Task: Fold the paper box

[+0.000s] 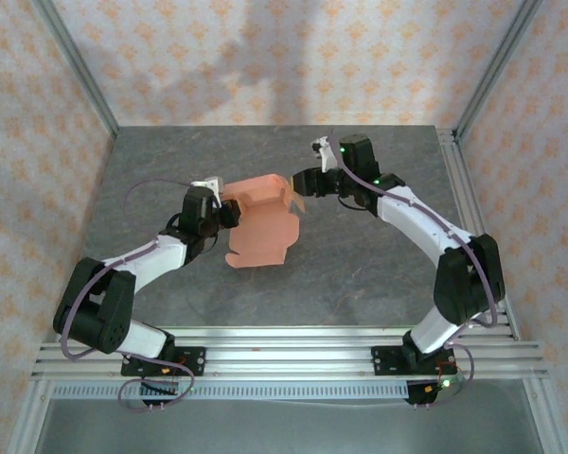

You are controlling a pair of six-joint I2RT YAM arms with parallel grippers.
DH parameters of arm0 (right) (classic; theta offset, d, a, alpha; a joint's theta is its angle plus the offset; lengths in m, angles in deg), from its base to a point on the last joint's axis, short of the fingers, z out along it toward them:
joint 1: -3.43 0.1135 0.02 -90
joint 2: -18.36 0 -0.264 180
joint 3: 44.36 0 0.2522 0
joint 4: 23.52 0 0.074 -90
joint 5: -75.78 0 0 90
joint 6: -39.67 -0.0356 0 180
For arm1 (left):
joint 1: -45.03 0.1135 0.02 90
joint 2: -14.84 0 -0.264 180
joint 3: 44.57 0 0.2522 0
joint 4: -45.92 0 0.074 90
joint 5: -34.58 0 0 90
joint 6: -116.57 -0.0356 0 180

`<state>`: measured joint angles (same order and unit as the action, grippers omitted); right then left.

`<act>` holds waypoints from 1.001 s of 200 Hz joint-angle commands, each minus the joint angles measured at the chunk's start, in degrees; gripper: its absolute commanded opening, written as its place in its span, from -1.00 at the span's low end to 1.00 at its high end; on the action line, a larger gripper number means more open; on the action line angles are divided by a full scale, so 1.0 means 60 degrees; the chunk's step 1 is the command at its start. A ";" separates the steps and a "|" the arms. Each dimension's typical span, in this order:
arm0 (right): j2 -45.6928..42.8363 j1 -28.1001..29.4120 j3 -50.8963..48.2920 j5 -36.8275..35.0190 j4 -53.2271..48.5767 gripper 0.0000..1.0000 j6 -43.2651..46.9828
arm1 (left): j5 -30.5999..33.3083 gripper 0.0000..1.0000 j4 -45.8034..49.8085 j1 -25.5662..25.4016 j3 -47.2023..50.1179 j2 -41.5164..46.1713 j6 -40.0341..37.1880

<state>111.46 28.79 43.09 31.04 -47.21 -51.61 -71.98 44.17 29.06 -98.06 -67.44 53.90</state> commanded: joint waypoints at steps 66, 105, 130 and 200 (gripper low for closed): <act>0.0448 0.0864 0.0653 -0.0497 -0.0895 -0.17 0.1761 | -0.0332 -1.00 0.0140 0.0090 -0.0413 -0.0188 0.0004; 0.0608 0.1120 0.0746 -0.1007 -0.0930 -0.16 0.2229 | -0.0360 -1.00 0.0124 0.0098 -0.0397 -0.0258 0.0030; 0.0584 0.1207 0.0680 -0.1092 -0.0914 -0.14 0.2559 | -0.0375 -1.00 0.0138 0.0098 -0.0421 -0.0290 0.0029; -0.0149 0.1207 -0.0340 -0.0138 0.0171 -0.06 0.2601 | -0.0421 -1.00 0.0099 0.0112 -0.0481 -0.0393 0.0140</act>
<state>113.71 35.26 43.25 27.45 -49.66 -37.38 -73.27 46.25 29.44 -98.69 -69.27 54.07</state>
